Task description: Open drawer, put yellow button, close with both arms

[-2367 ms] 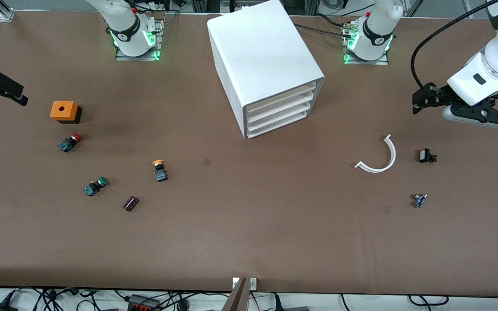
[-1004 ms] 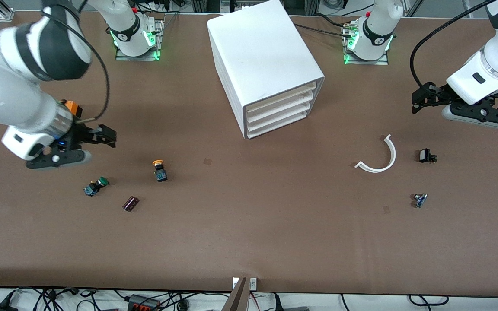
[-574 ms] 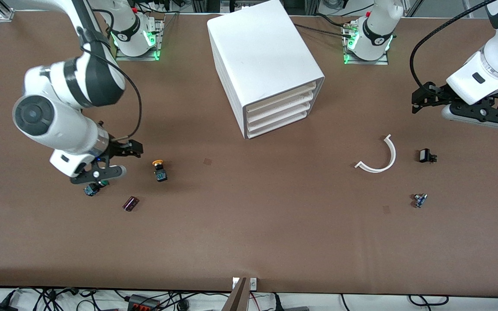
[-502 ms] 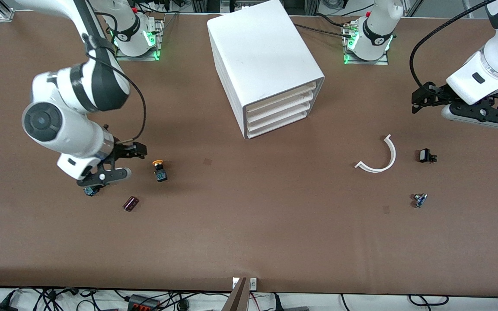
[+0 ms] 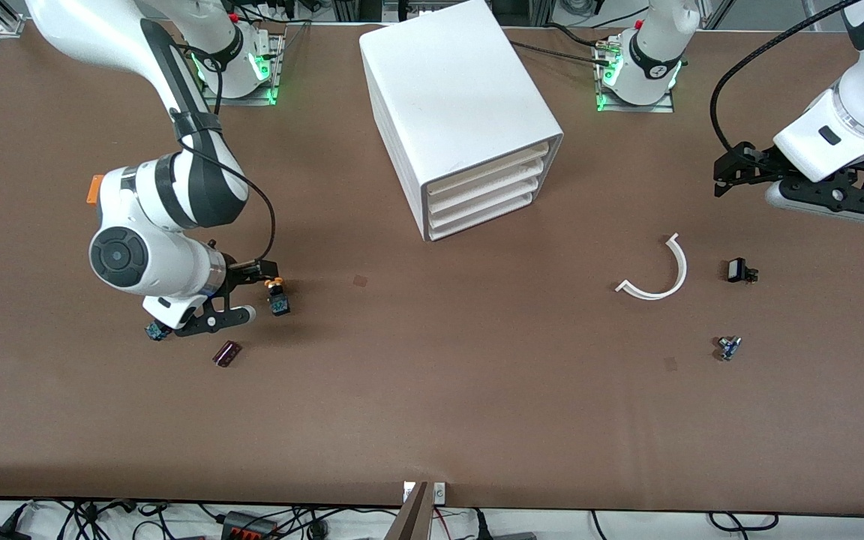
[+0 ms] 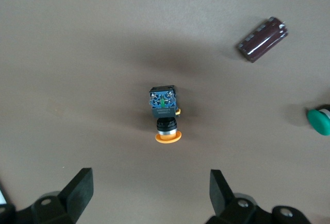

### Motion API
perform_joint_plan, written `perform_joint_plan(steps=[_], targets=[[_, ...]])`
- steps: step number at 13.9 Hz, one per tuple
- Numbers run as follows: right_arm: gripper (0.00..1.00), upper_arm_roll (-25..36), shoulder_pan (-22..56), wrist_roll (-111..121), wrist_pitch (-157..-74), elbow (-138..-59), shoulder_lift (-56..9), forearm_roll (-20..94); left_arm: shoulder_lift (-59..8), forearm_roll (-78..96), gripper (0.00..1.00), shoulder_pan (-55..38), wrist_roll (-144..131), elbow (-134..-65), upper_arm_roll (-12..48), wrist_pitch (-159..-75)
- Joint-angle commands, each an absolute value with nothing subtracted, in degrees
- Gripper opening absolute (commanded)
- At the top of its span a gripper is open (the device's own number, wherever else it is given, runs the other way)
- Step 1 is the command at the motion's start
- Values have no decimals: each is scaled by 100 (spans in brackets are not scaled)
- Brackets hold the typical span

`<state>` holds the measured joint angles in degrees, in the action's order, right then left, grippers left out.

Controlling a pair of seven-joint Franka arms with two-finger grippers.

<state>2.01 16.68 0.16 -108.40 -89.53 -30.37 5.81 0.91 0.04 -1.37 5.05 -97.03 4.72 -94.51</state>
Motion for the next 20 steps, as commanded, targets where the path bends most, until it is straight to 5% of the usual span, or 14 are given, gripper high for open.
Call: perform_joint_plan(steps=[1, 8, 20], targets=[[100, 229, 1819, 114, -11021, -8938, -3199, 650, 53, 96, 100, -167, 501, -9633, 501, -9151], [100, 229, 1846, 114, -11294, -8947, -3621, 650, -570, 2422, 100, -167, 562, -9598, 571, -8069], [100, 229, 1872, 18, -11953, -8956, -4122, 211, -2653, 6160, 100, -694, 2654, -9782, 729, -8956]])
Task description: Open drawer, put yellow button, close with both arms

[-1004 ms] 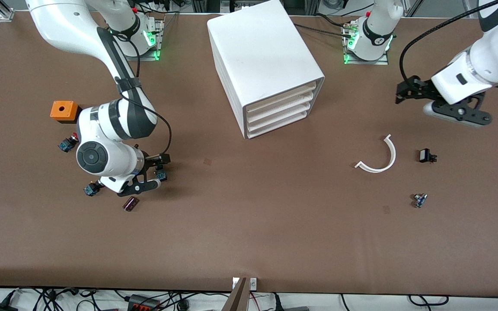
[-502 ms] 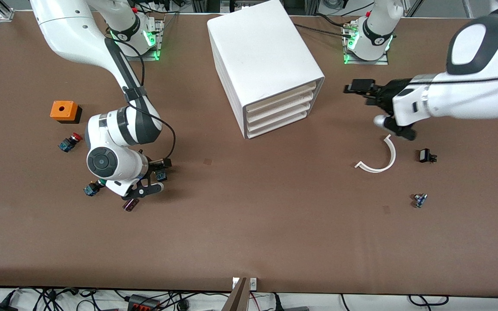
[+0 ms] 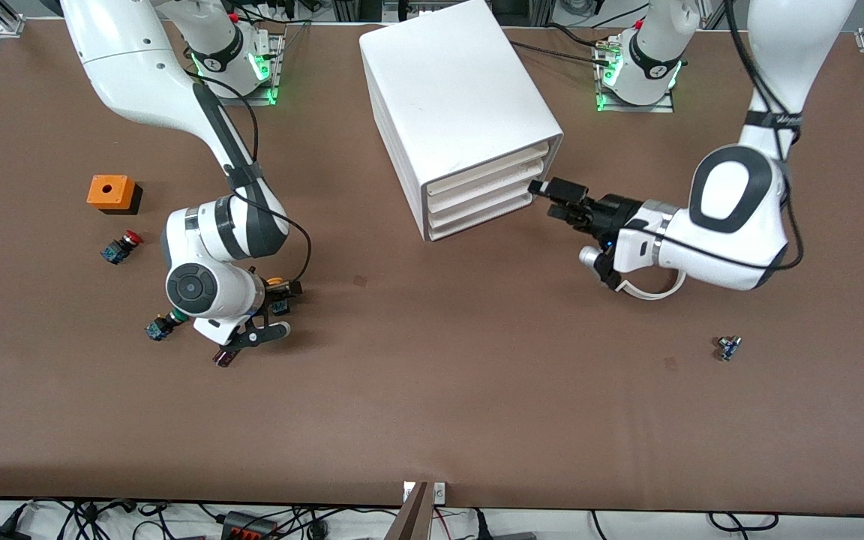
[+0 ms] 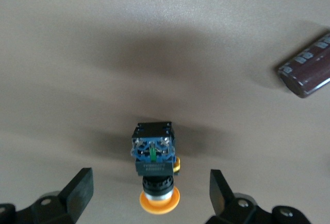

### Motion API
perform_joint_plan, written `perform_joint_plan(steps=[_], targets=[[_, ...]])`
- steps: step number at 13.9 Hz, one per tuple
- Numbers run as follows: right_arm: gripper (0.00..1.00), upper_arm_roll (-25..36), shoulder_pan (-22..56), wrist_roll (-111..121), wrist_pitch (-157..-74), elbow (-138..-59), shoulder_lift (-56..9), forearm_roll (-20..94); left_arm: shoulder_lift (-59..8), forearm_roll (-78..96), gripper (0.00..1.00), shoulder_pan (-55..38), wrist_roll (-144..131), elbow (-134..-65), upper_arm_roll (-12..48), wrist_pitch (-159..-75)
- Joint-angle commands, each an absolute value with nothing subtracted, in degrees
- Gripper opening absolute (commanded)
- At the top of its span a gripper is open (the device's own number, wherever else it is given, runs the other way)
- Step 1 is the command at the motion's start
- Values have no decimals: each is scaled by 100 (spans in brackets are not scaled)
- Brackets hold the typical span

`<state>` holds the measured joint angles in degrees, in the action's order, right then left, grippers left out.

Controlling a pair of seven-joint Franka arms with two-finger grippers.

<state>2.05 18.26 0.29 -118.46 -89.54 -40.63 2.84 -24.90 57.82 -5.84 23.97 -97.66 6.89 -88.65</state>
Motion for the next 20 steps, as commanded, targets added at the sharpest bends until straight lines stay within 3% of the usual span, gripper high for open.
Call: perform_joint_plan(steps=[1, 7, 11, 13, 15, 17, 20], targets=[[100, 229, 1881, 18, -11953, -8956, -4157, 211, -2619, 6222, 100, -703, 2663, -9948, 790, -8973], [81, 229, 1916, 18, -11936, -9017, -4280, 211, -2374, 6205, 100, -738, 3479, -10686, 861, -9000], [57, 237, 1951, 44, -11953, -9070, -4289, 176, -2145, 6231, 99, -659, 4462, -11468, 879, -9167], [31, 237, 1934, 44, -11918, -9070, -4272, 176, -2005, 6589, 95, -642, 4702, -11906, 888, -9228], [18, 237, 1907, 70, -11892, -9053, -4184, 176, -1811, 6987, 89, -650, 4903, -12295, 879, -9255], [11, 237, 1925, 132, -11883, -8983, -3913, 176, -1854, 6987, 78, -659, 5378, -12322, 879, -9255], [11, 255, 1934, 149, -11620, -8694, -3508, 158, -1933, 6987, 71, -738, 5449, -12287, 888, -9281]])
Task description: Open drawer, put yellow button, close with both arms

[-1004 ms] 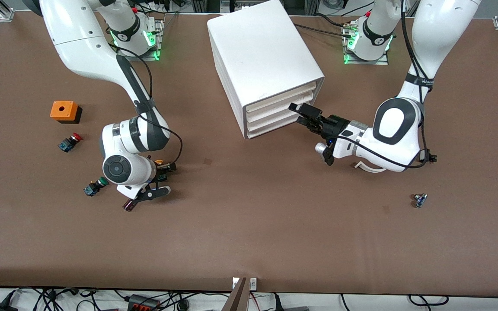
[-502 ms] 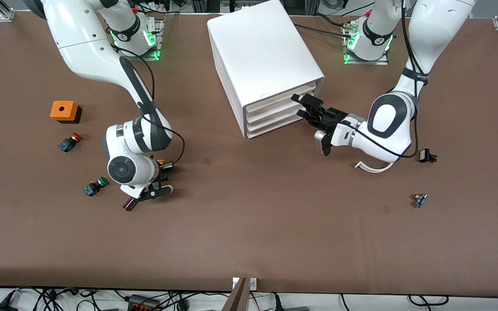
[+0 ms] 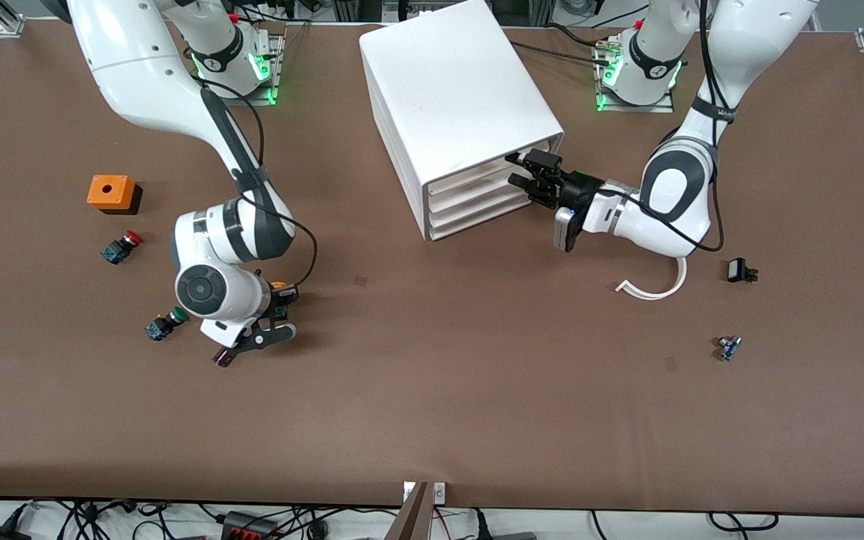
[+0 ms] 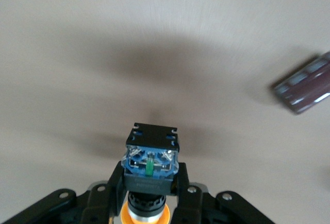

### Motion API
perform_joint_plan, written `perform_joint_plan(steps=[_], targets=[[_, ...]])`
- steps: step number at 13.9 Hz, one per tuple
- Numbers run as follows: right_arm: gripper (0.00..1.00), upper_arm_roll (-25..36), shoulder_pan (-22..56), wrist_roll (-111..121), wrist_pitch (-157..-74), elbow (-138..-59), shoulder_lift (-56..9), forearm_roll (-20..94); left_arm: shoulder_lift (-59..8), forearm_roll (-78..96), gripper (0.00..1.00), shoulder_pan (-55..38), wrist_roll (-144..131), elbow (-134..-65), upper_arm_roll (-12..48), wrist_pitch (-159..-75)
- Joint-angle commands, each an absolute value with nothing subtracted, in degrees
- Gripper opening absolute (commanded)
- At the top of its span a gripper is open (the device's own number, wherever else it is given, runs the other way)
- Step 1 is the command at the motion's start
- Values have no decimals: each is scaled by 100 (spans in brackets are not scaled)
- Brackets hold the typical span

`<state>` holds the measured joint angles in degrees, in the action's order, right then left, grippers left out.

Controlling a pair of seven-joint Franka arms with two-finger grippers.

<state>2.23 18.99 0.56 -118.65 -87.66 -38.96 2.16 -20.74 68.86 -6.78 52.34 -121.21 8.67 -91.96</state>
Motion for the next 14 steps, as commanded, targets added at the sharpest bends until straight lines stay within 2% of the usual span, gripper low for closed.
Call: perform_joint_plan(steps=[1, 4, 6, 7, 9, 11, 14], targets=[[10, 255, 1934, 149, -11463, -8536, -3385, 167, -1934, 6987, 71, -782, 5449, -12296, 922, -9351], [9, 229, 1951, 141, -10997, -8087, -3138, 202, -1942, 6996, 69, -809, 5449, -12278, 940, -9404], [9, 229, 2056, 141, -10820, -7727, -3068, 220, -2004, 6996, 56, -817, 5650, -12261, 940, -9466], [9, 229, 2187, 123, -10724, -7578, -3059, 220, -2065, 7013, 45, -817, 5851, -12261, 940, -9466], [7, 255, 2451, 70, -10661, -7384, -3059, 194, -2136, 7049, 32, -826, 6029, -12261, 949, -9466], [6, 281, 2636, 53, -10652, -7260, -3059, 193, -2153, 7049, 12, -826, 6126, -12252, 949, -9457], [4, 281, 2891, -114, -10626, -7093, -3024, 202, -2153, 6996, 11, -817, 6029, -12094, 940, -9422]])
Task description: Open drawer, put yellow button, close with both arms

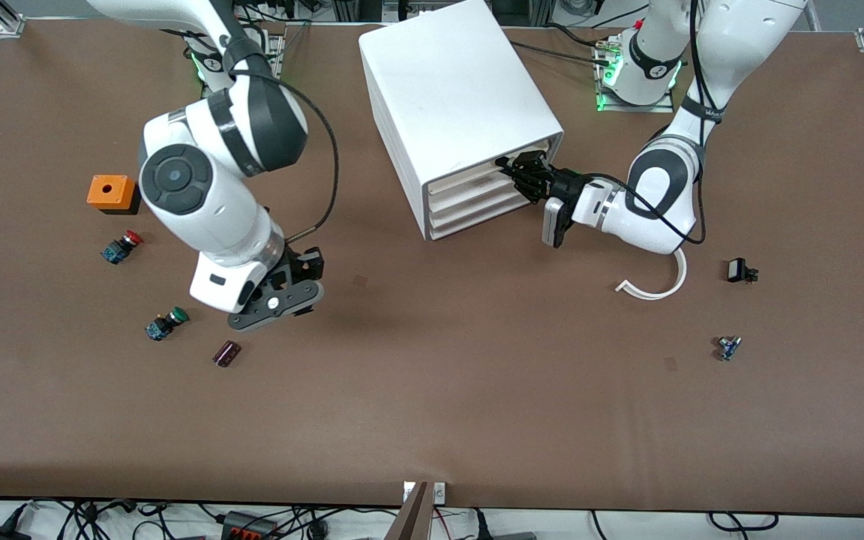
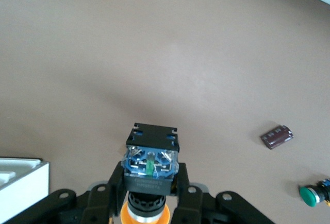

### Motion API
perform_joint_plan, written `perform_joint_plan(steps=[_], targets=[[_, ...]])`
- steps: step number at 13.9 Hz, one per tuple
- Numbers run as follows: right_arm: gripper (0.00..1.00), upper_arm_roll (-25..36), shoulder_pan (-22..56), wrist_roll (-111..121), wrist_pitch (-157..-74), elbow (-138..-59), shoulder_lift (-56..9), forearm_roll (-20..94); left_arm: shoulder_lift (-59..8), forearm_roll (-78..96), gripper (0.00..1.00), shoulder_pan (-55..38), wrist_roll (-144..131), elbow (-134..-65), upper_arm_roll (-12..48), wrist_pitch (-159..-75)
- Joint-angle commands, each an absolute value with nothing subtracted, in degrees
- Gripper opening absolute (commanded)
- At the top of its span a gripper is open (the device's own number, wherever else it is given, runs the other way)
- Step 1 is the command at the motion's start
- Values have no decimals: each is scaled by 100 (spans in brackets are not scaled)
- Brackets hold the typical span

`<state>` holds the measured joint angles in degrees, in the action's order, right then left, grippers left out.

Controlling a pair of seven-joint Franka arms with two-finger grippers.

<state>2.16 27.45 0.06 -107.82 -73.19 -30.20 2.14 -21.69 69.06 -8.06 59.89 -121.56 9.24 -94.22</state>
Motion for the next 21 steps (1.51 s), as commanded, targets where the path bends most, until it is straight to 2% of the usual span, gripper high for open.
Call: perform_joint_plan(steps=[1, 7, 9, 14, 20, 21], targets=[[0, 246, 2935, -140, -10626, -7067, -2963, 220, -2171, 6996, 11, -817, 6029, -12085, 940, -9431], [0, 229, 3366, -158, -10626, -6592, -2927, 237, -2618, 6865, 9, -747, 5828, -11331, 844, -9431], [0, 229, 3585, -289, -10626, -6600, -2935, 229, -3004, 6566, 9, -642, 5617, -10900, 826, -9439], [0, 264, 4306, -1730, -10784, -6583, -3155, 185, -3366, 6092, 9, -624, 5107, -10057, 616, -9509], [0, 237, 4921, -2995, -11495, -6426, -3427, 202, -3375, 6056, 12, -624, 5036, -9765, 237, -9510], [0, 237, 5018, -3223, -11513, -6233, -3584, 193, -3375, 6047, 30, -624, 5036, -9730, 203, -9492]])
